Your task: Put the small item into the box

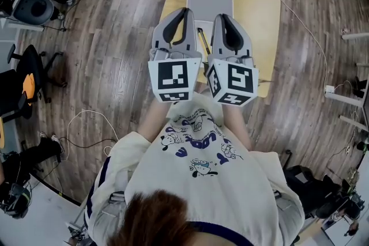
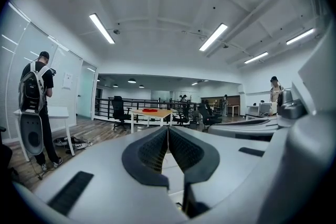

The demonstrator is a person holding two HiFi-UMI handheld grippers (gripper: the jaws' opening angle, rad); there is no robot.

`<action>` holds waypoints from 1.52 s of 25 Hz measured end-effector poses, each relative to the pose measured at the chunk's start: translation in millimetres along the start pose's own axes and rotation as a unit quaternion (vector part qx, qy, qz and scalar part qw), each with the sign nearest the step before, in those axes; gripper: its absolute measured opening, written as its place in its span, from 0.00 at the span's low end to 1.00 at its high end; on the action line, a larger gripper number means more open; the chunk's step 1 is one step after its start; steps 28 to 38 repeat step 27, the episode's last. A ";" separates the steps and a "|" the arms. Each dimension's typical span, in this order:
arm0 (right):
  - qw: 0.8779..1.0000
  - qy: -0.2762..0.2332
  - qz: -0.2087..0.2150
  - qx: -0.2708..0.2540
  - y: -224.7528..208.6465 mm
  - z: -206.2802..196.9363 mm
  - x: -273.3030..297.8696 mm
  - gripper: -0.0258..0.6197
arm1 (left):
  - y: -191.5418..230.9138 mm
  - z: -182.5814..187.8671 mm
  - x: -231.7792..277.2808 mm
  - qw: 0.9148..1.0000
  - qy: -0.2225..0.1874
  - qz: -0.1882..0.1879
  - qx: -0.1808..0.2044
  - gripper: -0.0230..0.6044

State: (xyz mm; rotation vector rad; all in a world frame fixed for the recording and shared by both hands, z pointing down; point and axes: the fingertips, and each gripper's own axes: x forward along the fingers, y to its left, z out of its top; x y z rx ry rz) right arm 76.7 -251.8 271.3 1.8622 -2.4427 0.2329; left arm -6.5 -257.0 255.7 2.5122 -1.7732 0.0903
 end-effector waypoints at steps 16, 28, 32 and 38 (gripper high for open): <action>1.000 -0.005 -0.002 -0.005 -4.6 -0.5 -4.5 0.10 | -10.5 4.1 -1.7 1.000 -0.004 -0.005 0.003 0.07; 1.000 -0.009 -0.001 -0.006 -10.3 1.3 -5.8 0.10 | -15.0 3.3 0.6 1.000 -0.004 -0.003 0.004 0.07; 1.000 -0.009 -0.001 -0.006 -10.3 1.3 -5.8 0.10 | -15.0 3.3 0.6 1.000 -0.004 -0.003 0.004 0.07; 1.000 -0.009 -0.001 -0.006 -10.3 1.3 -5.8 0.10 | -15.0 3.3 0.6 1.000 -0.004 -0.003 0.004 0.07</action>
